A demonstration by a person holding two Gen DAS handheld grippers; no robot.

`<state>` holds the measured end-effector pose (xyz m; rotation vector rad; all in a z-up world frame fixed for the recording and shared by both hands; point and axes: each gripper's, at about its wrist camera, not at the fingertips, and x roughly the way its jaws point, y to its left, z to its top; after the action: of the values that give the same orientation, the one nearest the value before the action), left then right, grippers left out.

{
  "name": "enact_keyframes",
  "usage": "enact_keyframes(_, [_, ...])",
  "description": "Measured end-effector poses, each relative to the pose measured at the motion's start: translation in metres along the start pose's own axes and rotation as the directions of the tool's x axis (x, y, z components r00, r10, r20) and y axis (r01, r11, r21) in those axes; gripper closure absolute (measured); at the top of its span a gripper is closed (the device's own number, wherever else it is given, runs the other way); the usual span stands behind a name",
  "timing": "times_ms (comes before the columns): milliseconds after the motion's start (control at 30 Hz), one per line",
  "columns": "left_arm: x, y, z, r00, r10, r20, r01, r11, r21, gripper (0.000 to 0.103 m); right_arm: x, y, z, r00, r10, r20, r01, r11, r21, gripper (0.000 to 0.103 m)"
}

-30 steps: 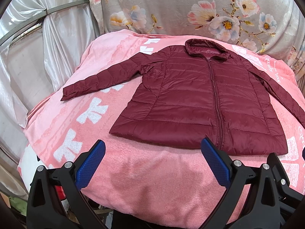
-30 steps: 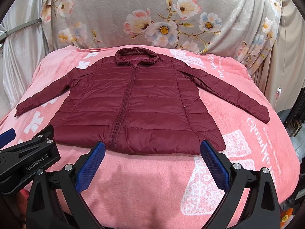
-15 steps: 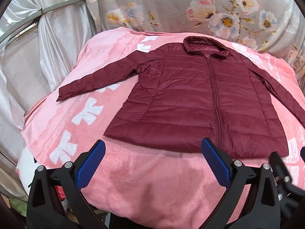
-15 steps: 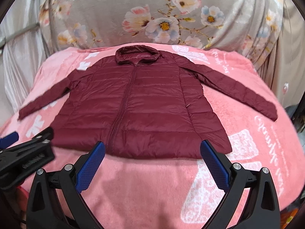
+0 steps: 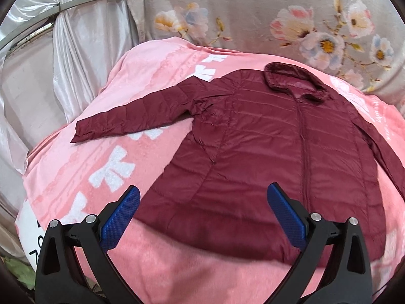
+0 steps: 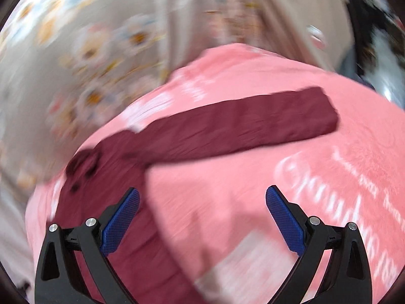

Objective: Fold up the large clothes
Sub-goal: 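Grasp the jacket sleeve cuff with the right tool and fold it across the body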

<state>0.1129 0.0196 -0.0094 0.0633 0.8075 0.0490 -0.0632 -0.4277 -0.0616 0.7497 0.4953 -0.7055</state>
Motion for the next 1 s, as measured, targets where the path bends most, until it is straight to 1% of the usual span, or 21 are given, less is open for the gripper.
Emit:
enact_keyframes(133, [0.02,-0.003,0.012,1.0,0.002,-0.014,-0.002,1.0,-0.026,0.005,0.033,-0.045,0.025,0.995,-0.103,0.015,0.101,0.989,0.105,0.008])
enact_keyframes(200, [0.027,-0.006,0.017,1.0,0.002,-0.021,-0.003,0.999,-0.035,0.005,0.049,-0.063,0.034,0.989,-0.145,0.011,0.142,0.98,0.14,0.012])
enact_keyframes(300, [0.04,-0.01,0.025,0.999,-0.01,-0.031,0.009,0.999,-0.035,0.005,0.063,-0.087,0.041,0.981,-0.196,0.013,0.189,0.961,0.203,0.018])
enact_keyframes(367, [0.047,-0.012,0.03,0.999,-0.028,-0.046,0.026,0.999,-0.037,0.005,0.069,-0.098,0.042,0.978,-0.206,0.011,0.198,0.951,0.238,0.028])
enact_keyframes(400, [0.05,-0.013,0.032,0.998,-0.029,-0.052,0.027,0.999,-0.039,0.005,0.069,-0.1,0.043,0.976,-0.218,0.031,0.204,0.948,0.246,0.03])
enact_keyframes(433, [0.054,-0.013,0.034,0.998,-0.029,-0.059,0.026,0.999,-0.043,0.005,0.071,-0.099,0.046,0.973,-0.228,0.037,0.213,0.946,0.245,0.035])
enact_keyframes(467, [0.057,-0.014,0.036,0.998,-0.029,-0.064,0.026,0.998,-0.049,0.005,0.074,-0.098,0.05,0.971,-0.234,0.039,0.218,0.945,0.243,0.046])
enact_keyframes(500, [0.061,-0.013,0.037,0.997,-0.03,-0.068,0.026,0.998,-0.055,0.005,0.079,-0.098,0.056,0.975,-0.216,0.044,0.199,0.949,0.246,0.056])
enact_keyframes(533, [0.066,-0.012,0.039,0.997,-0.032,-0.076,0.027,0.998,-0.065,0.005,0.084,-0.099,0.06,0.98,-0.196,0.043,0.178,0.95,0.258,0.075])
enact_keyframes(567, [0.069,-0.012,0.04,0.996,-0.033,-0.081,0.027,0.997,-0.072,0.005,0.086,-0.1,0.064,0.981,-0.188,0.042,0.169,0.947,0.273,0.088])
enact_keyframes(600, [0.073,-0.01,0.041,0.996,-0.03,-0.083,0.023,0.996,-0.083,0.005,0.089,-0.098,0.07,0.982,-0.184,0.048,0.163,0.943,0.292,0.093])
enact_keyframes(633, [0.076,-0.008,0.042,0.996,-0.021,-0.082,0.014,0.996,-0.089,0.005,0.09,-0.094,0.075,0.982,-0.178,0.058,0.153,0.942,0.298,0.095])
enact_keyframes(667, [0.078,-0.007,0.042,0.997,-0.016,-0.08,0.008,0.996,-0.092,0.005,0.091,-0.084,0.08,0.983,-0.168,0.075,0.139,0.946,0.293,0.096])
enact_keyframes(733, [0.084,-0.002,0.046,0.997,0.007,-0.073,-0.014,0.995,-0.096,0.005,0.082,-0.044,0.092,0.985,-0.113,0.134,0.083,0.974,0.21,0.096])
enact_keyframes(800, [0.09,0.004,0.049,0.997,0.04,-0.062,-0.046,0.994,-0.099,0.005,0.068,0.02,0.099,0.983,0.009,0.183,-0.018,0.999,0.05,0.097])
enact_keyframes(833, [0.093,0.008,0.051,0.996,0.06,-0.059,-0.066,0.993,-0.102,0.005,0.063,0.049,0.097,0.98,0.067,0.187,-0.064,0.998,-0.025,0.097])
enact_keyframes(867, [0.095,0.011,0.052,0.996,0.073,-0.057,-0.079,0.991,-0.107,0.005,0.056,0.081,0.091,0.974,0.137,0.183,-0.118,0.987,-0.11,0.097])
enact_keyframes(900, [0.098,0.015,0.053,0.994,0.09,-0.054,-0.096,0.989,-0.113,0.005,0.048,0.126,0.078,0.96,0.235,0.154,-0.197,0.954,-0.227,0.097])
enact_keyframes(933, [0.104,0.021,0.055,0.991,0.118,-0.057,-0.124,0.985,-0.123,0.005,0.043,0.156,0.065,0.948,0.296,0.118,-0.25,0.92,-0.303,0.097])
enact_keyframes(967, [0.106,0.025,0.055,0.99,0.127,-0.058,-0.134,0.983,-0.128,0.005,0.04,0.183,0.05,0.935,0.346,0.075,-0.296,0.881,-0.37,0.097])
enact_keyframes(1000, [0.11,0.029,0.056,0.988,0.14,-0.061,-0.147,0.98,-0.136,0.005,0.038,0.222,0.024,0.912,0.409,0.001,-0.363,0.811,-0.459,0.097])
